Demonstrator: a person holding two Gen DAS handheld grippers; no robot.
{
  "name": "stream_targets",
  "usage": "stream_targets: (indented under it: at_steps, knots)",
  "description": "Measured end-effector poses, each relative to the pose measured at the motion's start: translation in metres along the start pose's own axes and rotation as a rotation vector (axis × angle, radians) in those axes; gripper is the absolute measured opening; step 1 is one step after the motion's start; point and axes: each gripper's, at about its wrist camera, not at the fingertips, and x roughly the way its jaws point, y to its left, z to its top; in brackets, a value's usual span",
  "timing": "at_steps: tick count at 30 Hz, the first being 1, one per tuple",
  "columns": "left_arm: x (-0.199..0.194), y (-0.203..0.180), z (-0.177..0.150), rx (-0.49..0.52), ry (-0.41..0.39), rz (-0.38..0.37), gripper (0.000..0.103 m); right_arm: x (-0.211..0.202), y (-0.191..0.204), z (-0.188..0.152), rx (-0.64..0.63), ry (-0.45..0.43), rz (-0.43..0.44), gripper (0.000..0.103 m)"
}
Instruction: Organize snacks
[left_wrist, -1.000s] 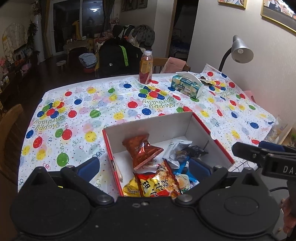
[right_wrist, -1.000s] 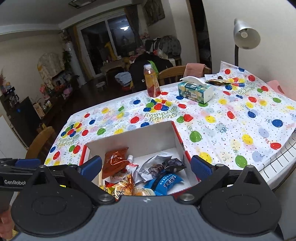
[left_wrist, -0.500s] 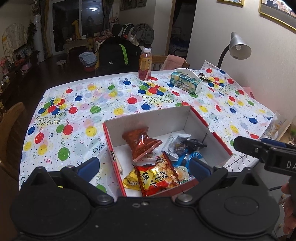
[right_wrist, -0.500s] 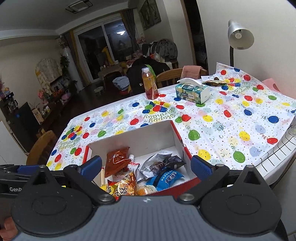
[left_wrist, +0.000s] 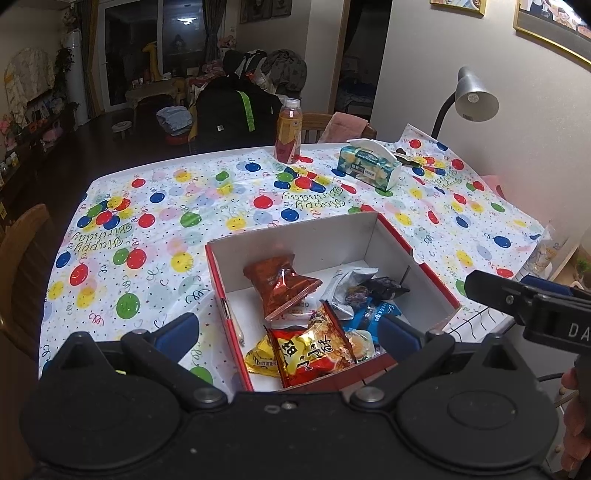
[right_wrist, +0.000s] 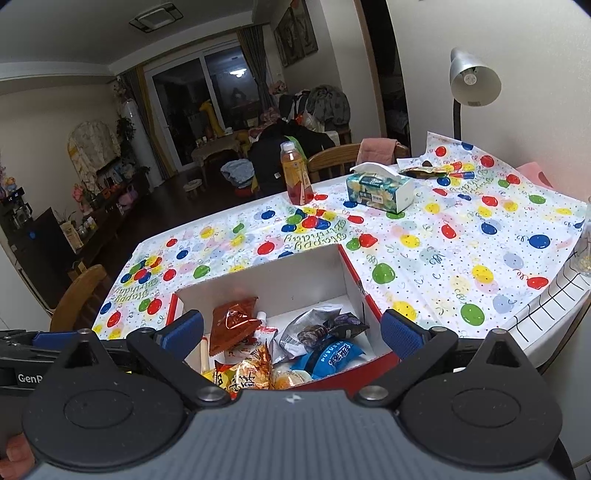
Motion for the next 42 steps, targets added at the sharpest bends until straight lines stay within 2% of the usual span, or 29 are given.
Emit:
stream_targets:
  at_steps: [10,42]
  knots:
    - [-0.001,-0.003,0.004,-0.018,0.0,0.028,0.103,0.005,-0.006,0.008,-0.008,-0.001,0.021,0.103]
    - [0.003,-0.05,0.002,-0.123,-0.017,0.164,0.103,0.022,-0.049,0.029,-0.119,0.048,0.168,0.103]
